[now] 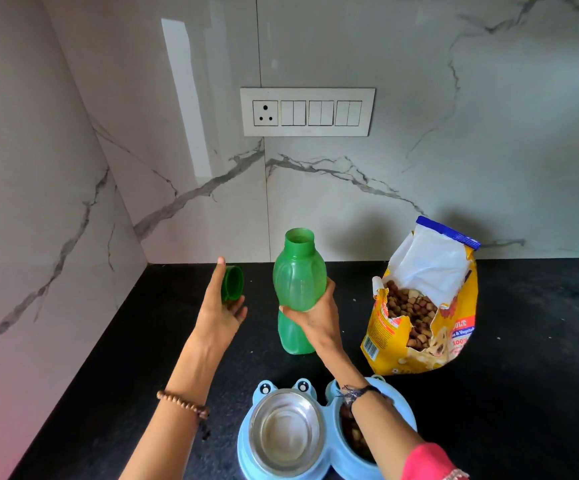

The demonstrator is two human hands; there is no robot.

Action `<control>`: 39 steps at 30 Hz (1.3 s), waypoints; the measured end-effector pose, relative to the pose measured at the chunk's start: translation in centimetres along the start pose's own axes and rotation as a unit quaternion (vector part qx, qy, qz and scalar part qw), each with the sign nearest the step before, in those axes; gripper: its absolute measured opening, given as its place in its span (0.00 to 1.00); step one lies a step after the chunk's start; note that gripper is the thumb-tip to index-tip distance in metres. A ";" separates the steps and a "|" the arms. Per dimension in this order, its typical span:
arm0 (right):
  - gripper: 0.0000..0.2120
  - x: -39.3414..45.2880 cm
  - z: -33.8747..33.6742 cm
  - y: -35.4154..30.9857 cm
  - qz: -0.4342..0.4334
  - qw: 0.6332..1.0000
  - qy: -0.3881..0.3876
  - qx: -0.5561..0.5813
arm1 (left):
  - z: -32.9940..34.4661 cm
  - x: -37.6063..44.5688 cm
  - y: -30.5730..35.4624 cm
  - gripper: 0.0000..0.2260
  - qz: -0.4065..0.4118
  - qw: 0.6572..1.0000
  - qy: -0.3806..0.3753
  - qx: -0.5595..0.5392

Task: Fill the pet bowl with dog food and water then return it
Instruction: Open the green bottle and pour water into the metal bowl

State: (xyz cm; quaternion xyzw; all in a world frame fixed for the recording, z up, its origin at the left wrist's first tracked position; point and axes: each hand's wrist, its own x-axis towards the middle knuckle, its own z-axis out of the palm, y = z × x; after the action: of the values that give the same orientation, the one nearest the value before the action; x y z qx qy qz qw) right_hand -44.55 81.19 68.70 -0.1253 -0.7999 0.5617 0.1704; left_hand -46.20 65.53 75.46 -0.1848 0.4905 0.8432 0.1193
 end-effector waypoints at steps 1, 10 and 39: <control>0.42 -0.2 0.0 -0.2 -0.006 1.000 0.001 -0.008 | -0.4 -0.1 -0.1 0.26 -0.014 1.000 0.004 0.002; 0.40 -2.5 -1.5 -5.5 -0.066 0.996 0.054 0.006 | -1.3 -1.2 -0.8 0.31 -0.057 0.998 0.000 0.019; 0.44 -24.2 -12.6 -6.9 0.027 0.972 -0.043 -0.228 | -6.7 -15.0 -8.9 0.19 -0.008 0.998 0.033 0.061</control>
State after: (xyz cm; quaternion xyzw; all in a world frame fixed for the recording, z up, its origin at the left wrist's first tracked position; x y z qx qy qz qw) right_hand -17.38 80.20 75.92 -0.1578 -0.9096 0.3741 0.0879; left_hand -27.94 63.77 71.96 -0.2086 0.5431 0.8044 0.1204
